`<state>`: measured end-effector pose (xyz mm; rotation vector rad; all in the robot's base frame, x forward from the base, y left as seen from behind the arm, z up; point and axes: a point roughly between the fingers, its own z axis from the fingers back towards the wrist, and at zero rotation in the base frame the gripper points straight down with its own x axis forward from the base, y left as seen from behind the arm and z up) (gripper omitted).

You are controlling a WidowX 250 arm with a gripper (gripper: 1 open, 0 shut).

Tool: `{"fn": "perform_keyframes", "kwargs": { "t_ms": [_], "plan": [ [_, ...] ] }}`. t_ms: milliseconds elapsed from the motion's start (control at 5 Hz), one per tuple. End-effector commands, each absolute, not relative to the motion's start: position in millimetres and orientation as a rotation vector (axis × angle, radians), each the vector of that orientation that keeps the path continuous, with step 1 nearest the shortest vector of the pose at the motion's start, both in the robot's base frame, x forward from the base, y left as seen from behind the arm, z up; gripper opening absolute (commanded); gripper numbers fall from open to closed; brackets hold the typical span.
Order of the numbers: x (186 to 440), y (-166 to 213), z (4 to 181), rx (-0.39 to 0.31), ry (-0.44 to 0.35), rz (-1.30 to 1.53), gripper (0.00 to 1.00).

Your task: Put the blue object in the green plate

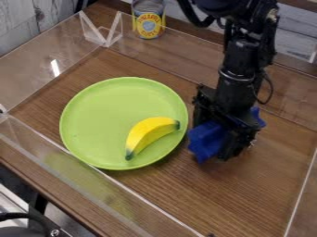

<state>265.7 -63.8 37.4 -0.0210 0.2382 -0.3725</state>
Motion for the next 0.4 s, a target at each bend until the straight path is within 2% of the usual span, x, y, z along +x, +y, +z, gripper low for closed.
{"fn": "perform_keyframes", "kwargs": {
  "t_ms": [0,200],
  "plan": [
    [270.6,-63.9,62.1,-0.021,0.167,-0.367,0.00],
    [268.3,-63.2,64.7,-0.020,0.171,-0.362,0.00]
  ]
}}
